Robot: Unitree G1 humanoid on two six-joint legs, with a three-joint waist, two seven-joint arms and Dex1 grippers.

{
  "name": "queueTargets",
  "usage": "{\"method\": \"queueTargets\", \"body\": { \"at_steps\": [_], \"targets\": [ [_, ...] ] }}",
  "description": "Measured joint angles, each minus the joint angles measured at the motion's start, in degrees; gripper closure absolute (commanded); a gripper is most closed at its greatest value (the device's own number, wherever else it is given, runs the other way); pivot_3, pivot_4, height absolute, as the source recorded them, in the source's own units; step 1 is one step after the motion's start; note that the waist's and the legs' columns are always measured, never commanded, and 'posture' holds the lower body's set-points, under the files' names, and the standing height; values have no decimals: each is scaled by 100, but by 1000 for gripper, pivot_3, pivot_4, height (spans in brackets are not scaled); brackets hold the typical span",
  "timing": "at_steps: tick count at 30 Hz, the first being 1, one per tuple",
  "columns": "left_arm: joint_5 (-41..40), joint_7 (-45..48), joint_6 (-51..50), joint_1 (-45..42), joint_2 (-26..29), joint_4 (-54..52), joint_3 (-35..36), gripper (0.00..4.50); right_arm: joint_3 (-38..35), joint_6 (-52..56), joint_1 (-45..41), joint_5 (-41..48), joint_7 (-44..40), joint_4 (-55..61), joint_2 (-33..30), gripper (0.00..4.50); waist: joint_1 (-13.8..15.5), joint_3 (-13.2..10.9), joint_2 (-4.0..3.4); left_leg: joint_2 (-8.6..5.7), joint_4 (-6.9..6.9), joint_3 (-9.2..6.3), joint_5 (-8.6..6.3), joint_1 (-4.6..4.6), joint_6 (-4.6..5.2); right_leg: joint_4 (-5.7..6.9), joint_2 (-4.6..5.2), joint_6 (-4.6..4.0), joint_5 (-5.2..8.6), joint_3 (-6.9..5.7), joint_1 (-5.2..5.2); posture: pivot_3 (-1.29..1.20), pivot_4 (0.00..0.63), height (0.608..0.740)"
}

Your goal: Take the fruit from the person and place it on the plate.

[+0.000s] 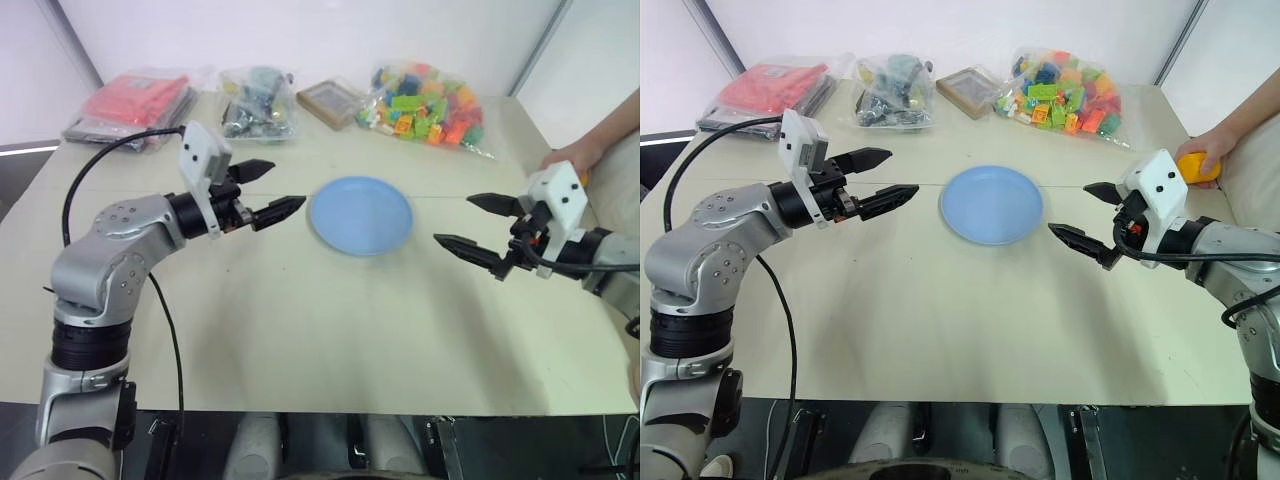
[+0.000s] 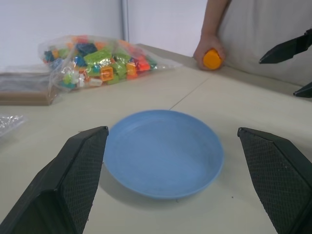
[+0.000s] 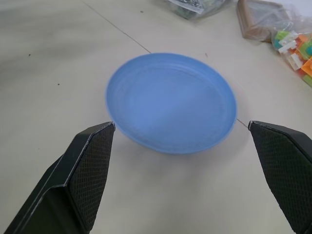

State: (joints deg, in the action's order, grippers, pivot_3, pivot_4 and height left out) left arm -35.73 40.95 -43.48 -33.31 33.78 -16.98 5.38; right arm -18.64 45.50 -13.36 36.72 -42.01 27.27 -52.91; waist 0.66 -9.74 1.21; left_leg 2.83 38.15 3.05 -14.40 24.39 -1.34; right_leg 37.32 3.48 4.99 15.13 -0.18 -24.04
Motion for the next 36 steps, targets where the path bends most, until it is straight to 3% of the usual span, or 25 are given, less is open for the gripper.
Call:
{"method": "queueTargets", "body": {
  "at_steps": [29,36],
  "targets": [
    [-1,-71,0,-1,-23,-66,-1,43,-111,46,109,67,52,100,-40,0,0,0,0,0,0,0,0,0,0,0,0,0,0,0,0,0,150,731],
    [27,-141,66,-8,-63,-62,-10,43,-77,233,-415,252,657,169,432,0,-10,0,0,1,-1,-1,0,-1,0,1,-2,0,0,0,0,0,150,731]
  ]
}}
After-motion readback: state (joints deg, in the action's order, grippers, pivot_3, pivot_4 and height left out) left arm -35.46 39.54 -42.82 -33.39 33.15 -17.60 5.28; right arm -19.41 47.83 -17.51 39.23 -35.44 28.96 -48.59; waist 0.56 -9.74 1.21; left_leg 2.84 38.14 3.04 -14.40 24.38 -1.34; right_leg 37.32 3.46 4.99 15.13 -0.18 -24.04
